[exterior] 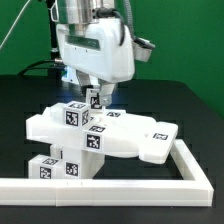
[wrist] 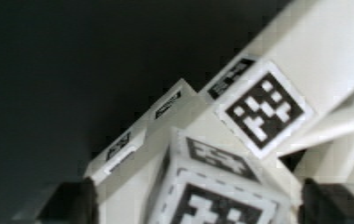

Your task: Assemble chair

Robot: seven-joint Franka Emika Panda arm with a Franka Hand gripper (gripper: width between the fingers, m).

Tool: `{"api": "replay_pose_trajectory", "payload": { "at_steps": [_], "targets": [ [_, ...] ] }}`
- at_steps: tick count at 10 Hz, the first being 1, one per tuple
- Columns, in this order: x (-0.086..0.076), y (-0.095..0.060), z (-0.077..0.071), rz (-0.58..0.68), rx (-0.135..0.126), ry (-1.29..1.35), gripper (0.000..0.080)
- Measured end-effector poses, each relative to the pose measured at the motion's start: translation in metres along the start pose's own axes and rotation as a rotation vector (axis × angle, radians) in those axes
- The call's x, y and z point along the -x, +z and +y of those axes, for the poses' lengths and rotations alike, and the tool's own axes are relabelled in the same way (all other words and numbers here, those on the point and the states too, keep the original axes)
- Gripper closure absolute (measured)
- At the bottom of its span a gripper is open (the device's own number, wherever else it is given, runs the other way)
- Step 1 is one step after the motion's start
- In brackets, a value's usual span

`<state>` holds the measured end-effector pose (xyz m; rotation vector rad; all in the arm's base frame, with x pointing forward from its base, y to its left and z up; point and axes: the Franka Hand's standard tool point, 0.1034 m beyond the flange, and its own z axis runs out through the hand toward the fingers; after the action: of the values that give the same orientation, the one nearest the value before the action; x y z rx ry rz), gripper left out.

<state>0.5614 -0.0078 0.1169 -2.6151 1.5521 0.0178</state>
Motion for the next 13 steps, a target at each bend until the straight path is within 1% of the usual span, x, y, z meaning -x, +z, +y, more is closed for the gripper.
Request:
{"api": "replay_pose_trajectory", "payload": {
  "at_steps": [1, 4, 7, 8, 9, 10, 11, 12, 13],
  "targets": [
    [-0.0010, -0.0016, -0.0018, 0.001, -0.003, -0.154, 0.0167],
    [0.0031, 0.0009, -0.0017, 0.017, 0.040, -0.628, 0.0152],
    [-0.0001, 0.0016, -0.0009, 0.026, 0.042, -0.769, 0.0150],
    [0.0001, 0.0016, -0.0010, 0.026, 0.041, -0.737, 0.0236],
    [0.0000, 0.0016, -0.0010, 0.026, 0.041, -0.740, 0.0374],
    [0.0001, 0.0016, -0.0010, 0.026, 0.040, -0.706, 0.0374],
    [0.0003, 0.0016, -0.0013, 0.027, 0.037, -0.636, 0.0517],
    [0.0007, 0.0016, -0.0016, 0.027, 0.033, -0.557, 0.0517],
    [0.0013, 0.0015, -0.0031, 0.032, 0.024, -0.429, 0.0517]
  ]
}}
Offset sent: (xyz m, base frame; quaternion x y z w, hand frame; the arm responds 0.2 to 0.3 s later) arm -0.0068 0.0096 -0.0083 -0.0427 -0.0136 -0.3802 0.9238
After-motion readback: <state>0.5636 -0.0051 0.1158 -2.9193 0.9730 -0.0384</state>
